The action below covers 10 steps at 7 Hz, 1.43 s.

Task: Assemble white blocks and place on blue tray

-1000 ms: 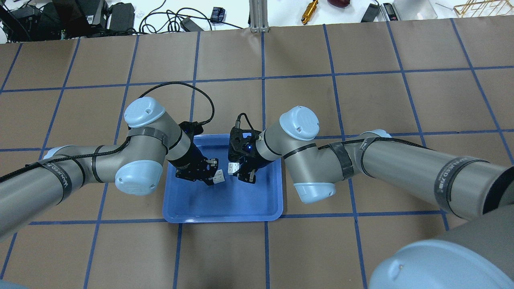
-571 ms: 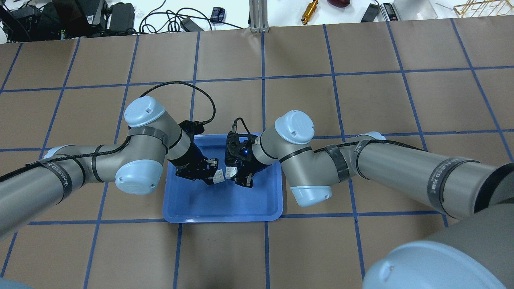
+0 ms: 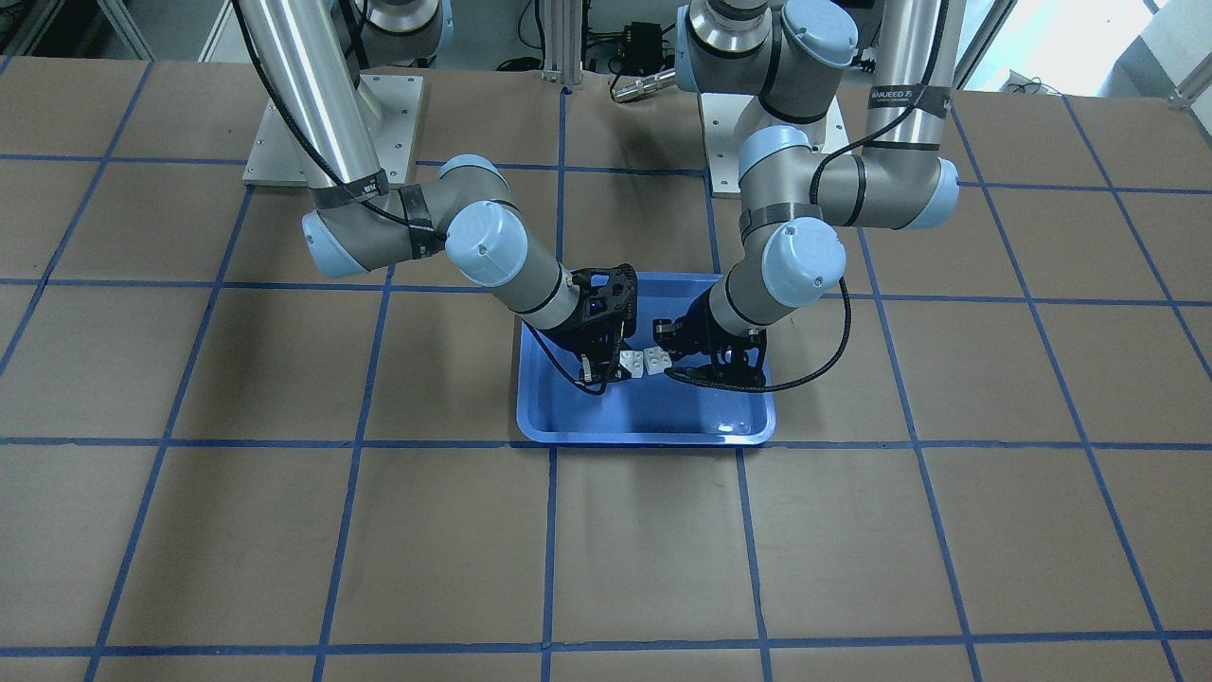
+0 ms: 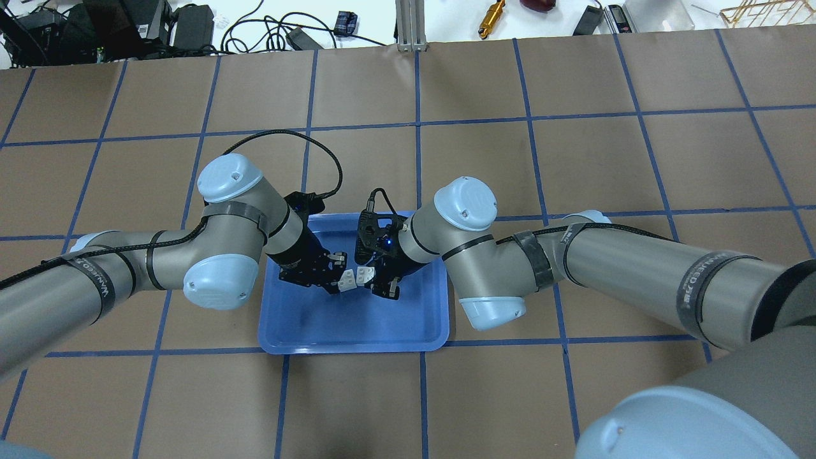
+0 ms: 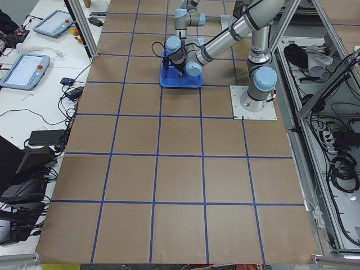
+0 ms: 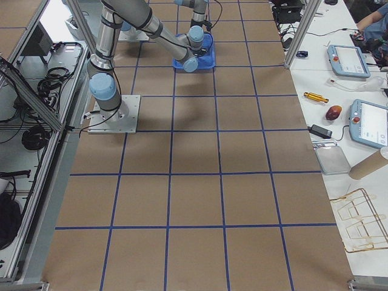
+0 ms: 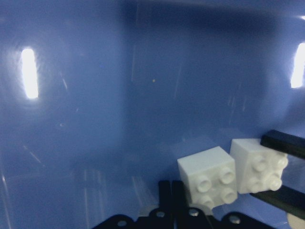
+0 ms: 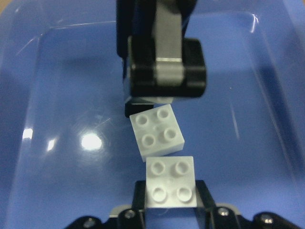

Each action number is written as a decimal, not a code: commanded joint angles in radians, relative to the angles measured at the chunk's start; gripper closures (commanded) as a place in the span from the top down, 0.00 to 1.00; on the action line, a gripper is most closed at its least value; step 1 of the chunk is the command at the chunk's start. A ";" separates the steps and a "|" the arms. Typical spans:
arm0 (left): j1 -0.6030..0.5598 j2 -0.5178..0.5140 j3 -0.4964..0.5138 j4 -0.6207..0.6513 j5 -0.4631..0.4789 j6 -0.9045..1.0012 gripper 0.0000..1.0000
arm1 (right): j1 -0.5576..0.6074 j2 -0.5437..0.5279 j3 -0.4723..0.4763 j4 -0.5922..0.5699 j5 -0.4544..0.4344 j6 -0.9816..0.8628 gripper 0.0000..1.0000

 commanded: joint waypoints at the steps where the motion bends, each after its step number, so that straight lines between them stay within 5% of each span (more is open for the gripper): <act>1: 0.000 0.000 0.000 0.002 -0.002 -0.013 0.14 | 0.000 0.000 -0.001 -0.001 0.001 -0.008 0.77; 4: 0.000 -0.002 0.000 0.002 0.000 -0.039 0.13 | -0.001 -0.008 -0.003 0.001 0.004 0.002 0.98; 6: 0.000 -0.002 0.000 0.002 0.000 -0.039 0.13 | -0.014 -0.040 -0.026 0.019 -0.006 0.027 1.00; 10: -0.005 -0.005 0.012 0.008 0.000 -0.028 0.13 | -0.122 -0.156 -0.162 0.395 -0.103 0.235 1.00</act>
